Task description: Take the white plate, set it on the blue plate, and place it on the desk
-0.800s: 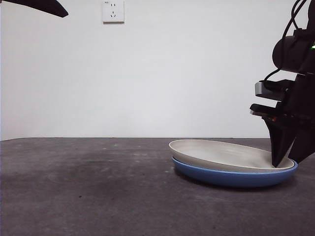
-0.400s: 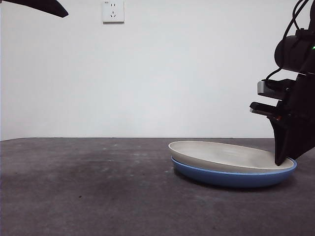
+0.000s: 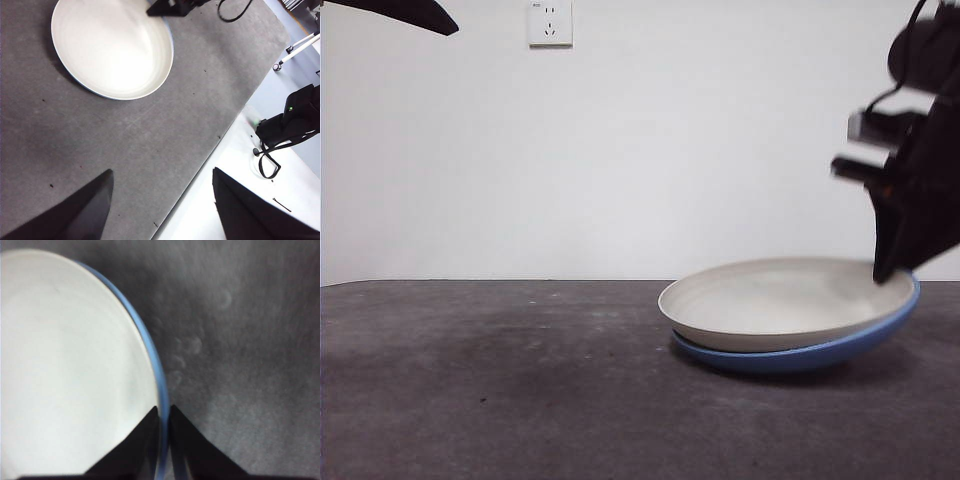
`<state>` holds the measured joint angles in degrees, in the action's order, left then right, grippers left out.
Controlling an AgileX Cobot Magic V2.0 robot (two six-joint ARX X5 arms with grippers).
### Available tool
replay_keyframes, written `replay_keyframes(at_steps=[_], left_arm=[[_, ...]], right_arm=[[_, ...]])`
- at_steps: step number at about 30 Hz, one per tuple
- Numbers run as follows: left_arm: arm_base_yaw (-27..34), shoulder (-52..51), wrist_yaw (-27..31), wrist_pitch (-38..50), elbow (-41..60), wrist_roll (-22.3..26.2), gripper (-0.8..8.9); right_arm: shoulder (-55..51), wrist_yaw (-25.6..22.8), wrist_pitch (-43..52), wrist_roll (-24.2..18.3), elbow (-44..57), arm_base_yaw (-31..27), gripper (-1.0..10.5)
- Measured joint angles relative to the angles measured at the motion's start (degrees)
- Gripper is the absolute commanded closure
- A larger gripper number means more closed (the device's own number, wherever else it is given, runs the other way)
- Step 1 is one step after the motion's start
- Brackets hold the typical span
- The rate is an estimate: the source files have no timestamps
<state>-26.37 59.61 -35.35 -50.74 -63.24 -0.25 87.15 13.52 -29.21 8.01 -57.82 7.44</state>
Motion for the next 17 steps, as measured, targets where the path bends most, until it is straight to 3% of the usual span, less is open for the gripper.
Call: replay_keyframes(at_steps=[9,17], left_arm=[[0.0,0.0,0.0,0.0,0.0,0.0,5.02],[0.0,0.0,0.0,0.0,0.0,0.0,5.02]], right_arm=[[-6.5,5.6,3.7,4.1,0.0,0.9,9.4],[-6.1,5.4,8.5,8.4,0.0,7.6,9.4]])
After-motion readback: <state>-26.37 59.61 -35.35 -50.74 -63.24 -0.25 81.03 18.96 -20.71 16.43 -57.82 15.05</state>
